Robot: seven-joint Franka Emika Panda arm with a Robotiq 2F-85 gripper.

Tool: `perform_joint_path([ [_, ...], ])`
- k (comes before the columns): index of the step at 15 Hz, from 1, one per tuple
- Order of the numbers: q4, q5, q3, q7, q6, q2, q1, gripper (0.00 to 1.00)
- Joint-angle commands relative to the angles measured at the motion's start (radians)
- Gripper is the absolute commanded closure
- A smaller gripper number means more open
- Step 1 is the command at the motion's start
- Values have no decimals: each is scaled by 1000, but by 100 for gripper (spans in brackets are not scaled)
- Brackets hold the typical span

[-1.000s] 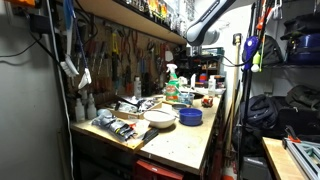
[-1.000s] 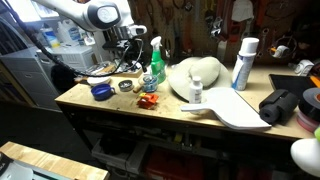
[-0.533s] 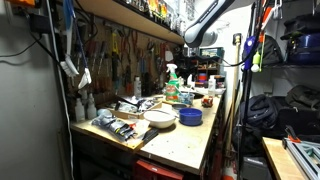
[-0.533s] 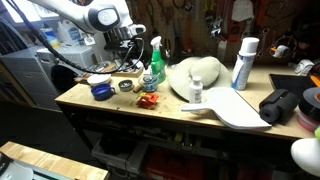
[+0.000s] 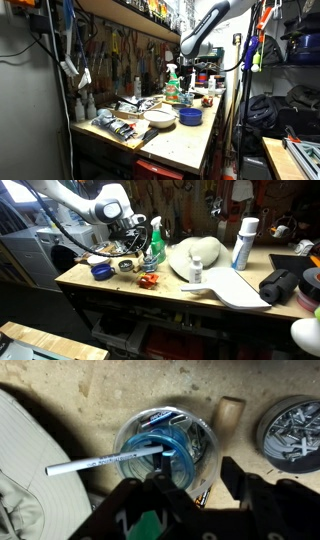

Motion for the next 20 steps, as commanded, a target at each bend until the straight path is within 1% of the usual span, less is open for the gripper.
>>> perform_joint_path([
  [1,4,-30,-1,-17,58,25,-1,47],
  [2,6,-37,-3,-12,70,32,0,49],
  [3,8,-42,-4,-11,75,37,0,54],
  [4,10,-49,-5,-7,79,43,0,56],
  [6,13,-59,-7,-5,84,49,-2,68],
  [7,15,-63,-8,-4,81,53,-2,61],
  [8,17,-63,-6,-6,78,56,-3,59],
  [9,17,-62,-5,-8,76,58,-4,59],
  [10,18,-60,-4,-10,74,60,-4,57],
  [12,16,-58,-1,-13,73,64,-4,61],
  [13,17,-56,1,-14,70,69,-5,71],
  [16,20,-54,1,-13,69,84,-6,95],
  [17,22,-52,2,-14,67,89,-8,100],
  [18,26,-52,2,-14,63,93,-8,100],
  [19,29,-53,2,-14,62,94,-8,97],
  [20,29,-55,2,-15,57,92,-7,97],
])
